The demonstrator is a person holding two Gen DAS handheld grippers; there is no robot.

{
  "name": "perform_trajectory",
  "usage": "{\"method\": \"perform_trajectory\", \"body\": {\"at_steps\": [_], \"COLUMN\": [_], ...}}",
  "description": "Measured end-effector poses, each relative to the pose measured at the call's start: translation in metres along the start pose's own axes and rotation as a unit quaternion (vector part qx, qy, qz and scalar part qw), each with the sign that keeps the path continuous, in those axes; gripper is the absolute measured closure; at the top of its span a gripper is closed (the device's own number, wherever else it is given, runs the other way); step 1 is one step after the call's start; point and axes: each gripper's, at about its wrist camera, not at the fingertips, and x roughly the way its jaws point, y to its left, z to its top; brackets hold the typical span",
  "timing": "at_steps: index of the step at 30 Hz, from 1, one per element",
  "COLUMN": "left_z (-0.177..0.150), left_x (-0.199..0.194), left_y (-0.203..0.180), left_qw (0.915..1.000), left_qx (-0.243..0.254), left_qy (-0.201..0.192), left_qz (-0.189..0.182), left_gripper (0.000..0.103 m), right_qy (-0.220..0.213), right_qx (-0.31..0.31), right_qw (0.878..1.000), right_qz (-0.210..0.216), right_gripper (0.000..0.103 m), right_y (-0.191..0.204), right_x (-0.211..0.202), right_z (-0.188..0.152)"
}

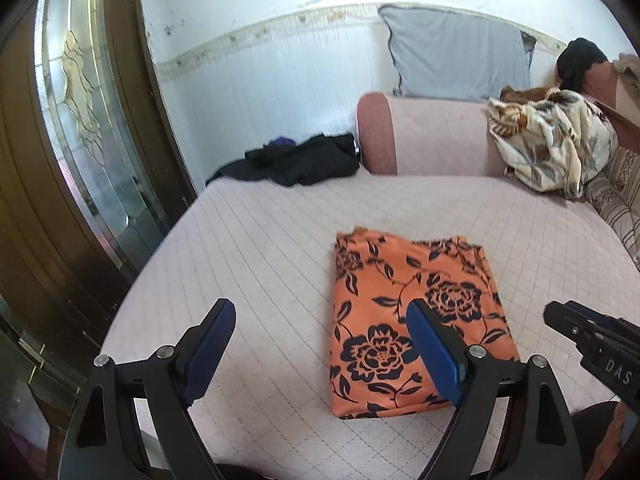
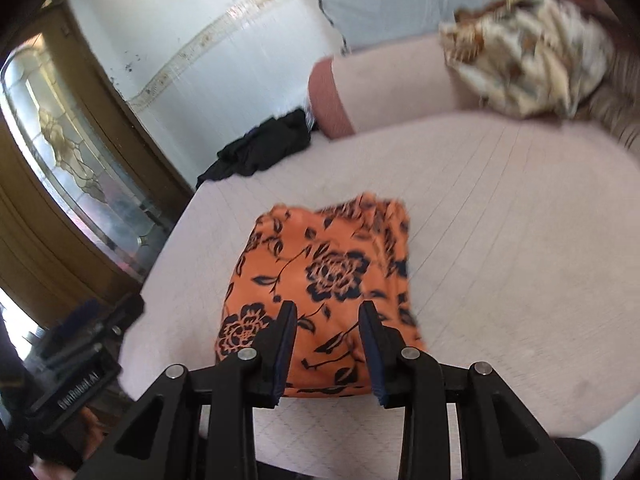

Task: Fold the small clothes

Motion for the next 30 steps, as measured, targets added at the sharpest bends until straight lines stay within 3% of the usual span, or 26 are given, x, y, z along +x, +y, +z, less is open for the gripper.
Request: {"method": "perform_trajectory", "body": {"at_steps": [2, 3, 4, 5, 9, 19, 30], "left_z": [0.003, 0.004, 0.006, 0.007, 0.011, 0.018, 0.022], "left_x": [-0.009, -0.015, -0.02, -0.025, -0.04, -0.088, -0.142], "left_y": [0.001, 0.003, 0.004, 0.005, 0.011, 0.034, 0.047], "left_qw": [0.9999, 0.9998, 0.9996, 0.9994, 0.9987, 0.995, 0.989], "left_qx": [-0.003, -0.004, -0.006, -0.008, -0.017, -0.043, -0.059], "left_qy": [-0.01, -0.018, -0.024, -0.03, -0.041, -0.083, -0.131], "left_qz": [0.007, 0.012, 0.016, 0.019, 0.026, 0.032, 0.033], "left_gripper": [0.009, 0.009, 0.009, 0.009, 0.007, 0.007, 0.007], "right_qy": [-0.019, -0.029, -0.038, -0.055, -0.077, -0.124, -0.169], "right_qx": [-0.018, -0.029, -0.034, -0.042, -0.076, -0.093, -0.109], "right_qw": [1.0, 0.999, 0.998, 0.997, 0.994, 0.986, 0.978], "right_qz": [-0.015, -0.019, -0.021, -0.022, -0.032, -0.063, -0.055], "right_gripper": [0.061, 0.052, 0.035, 0.032, 0.032, 0.032, 0.032], "right_y": [0.004, 0.008, 0.01, 0.012, 0.024, 0.042, 0.068], "right_x": [-0.014, -0.022, -0.028, -0.037, -0.059, -0.094, -0.146], "right_z": [0.001, 0.0, -0.001, -0.003, -0.007, -0.007, -0.008]}}
